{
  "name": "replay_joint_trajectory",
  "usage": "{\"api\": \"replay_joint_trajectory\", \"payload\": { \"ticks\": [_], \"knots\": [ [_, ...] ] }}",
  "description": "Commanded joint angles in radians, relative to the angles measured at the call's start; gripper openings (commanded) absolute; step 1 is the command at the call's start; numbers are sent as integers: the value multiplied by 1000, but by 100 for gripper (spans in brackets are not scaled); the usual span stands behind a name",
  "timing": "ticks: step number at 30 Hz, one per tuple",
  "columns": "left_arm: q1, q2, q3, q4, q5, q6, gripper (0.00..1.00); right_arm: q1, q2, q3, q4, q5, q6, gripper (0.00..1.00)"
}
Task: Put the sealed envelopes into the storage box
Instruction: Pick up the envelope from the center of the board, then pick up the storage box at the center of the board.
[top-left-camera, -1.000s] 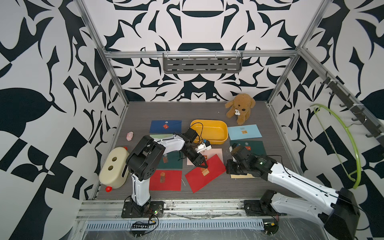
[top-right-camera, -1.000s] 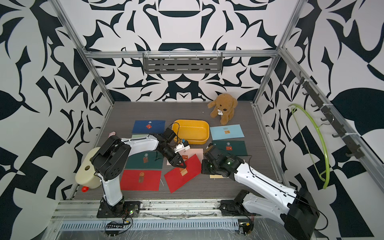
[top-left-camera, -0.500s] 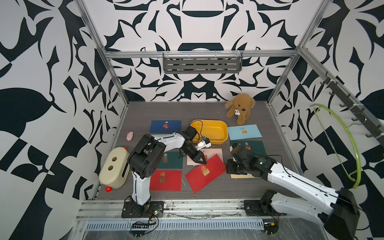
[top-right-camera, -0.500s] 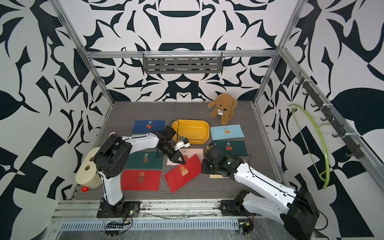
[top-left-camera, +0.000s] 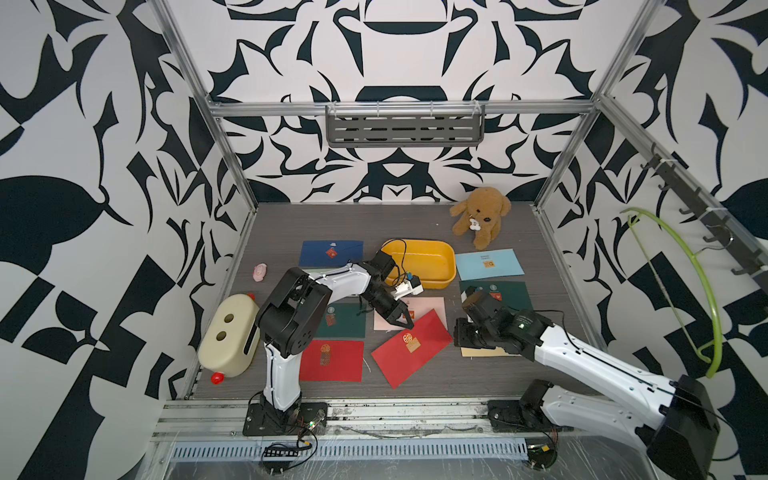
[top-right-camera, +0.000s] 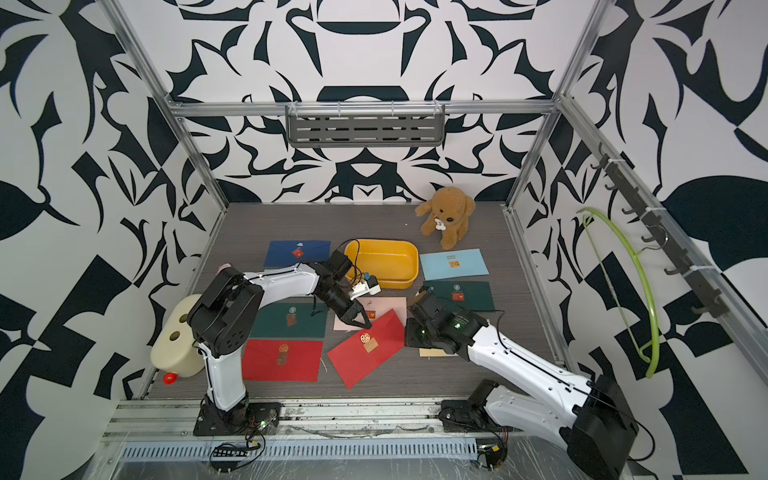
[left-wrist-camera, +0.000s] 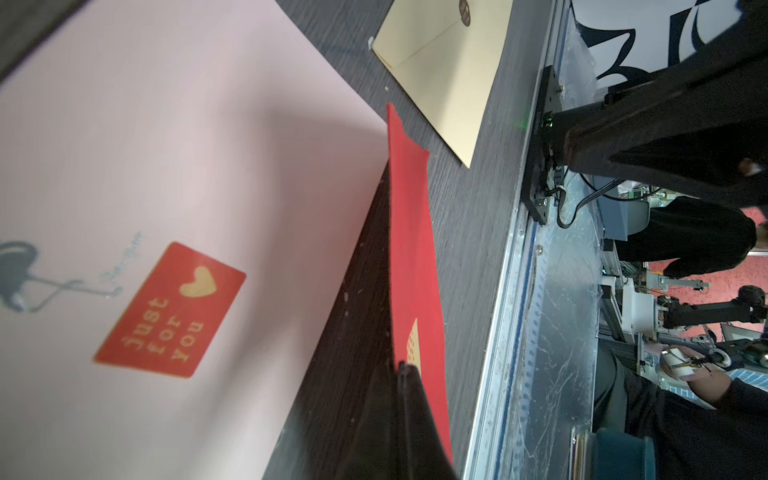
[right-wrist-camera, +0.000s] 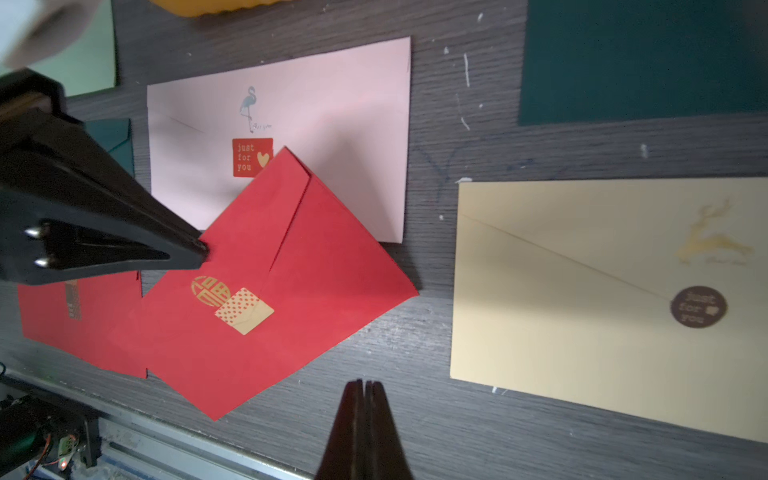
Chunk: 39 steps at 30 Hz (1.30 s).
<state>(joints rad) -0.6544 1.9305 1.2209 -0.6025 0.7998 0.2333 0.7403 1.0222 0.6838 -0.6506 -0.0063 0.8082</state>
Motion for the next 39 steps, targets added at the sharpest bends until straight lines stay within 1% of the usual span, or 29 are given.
{"api": "replay_joint_trajectory", "payload": {
  "ticks": [1, 3, 7, 11, 15, 18, 22, 28, 34, 39],
  "knots": [
    [4, -25, 73, -104, -11, 6, 0, -34, -20, 83, -68, 42, -46, 15],
    [3, -38, 116, -152, -19, 2, 0, -65, -17, 131, -97, 43, -74, 25],
    [0, -76, 189, -210, -44, -17, 0, -157, 48, 245, -140, 42, -137, 30],
    [1, -85, 256, -325, -94, -19, 0, -241, 167, 353, -135, 33, -187, 31],
    [1, -93, 325, -402, -143, -24, 0, -291, 300, 465, -94, 0, -234, 32],
    [5, -105, 390, -483, -213, -9, 0, -322, 398, 545, -82, -4, -264, 33],
    [24, -112, 453, -544, -301, -9, 0, -371, 511, 601, -47, -49, -287, 34],
    [49, -131, 516, -586, -352, -11, 0, -398, 670, 711, -53, -48, -337, 34],
    [70, -158, 546, -600, -392, -15, 0, -419, 802, 799, -69, -47, -368, 34],
    [79, -169, 585, -623, -425, -13, 0, -433, 875, 816, -66, -47, -378, 33]
  ]
}}
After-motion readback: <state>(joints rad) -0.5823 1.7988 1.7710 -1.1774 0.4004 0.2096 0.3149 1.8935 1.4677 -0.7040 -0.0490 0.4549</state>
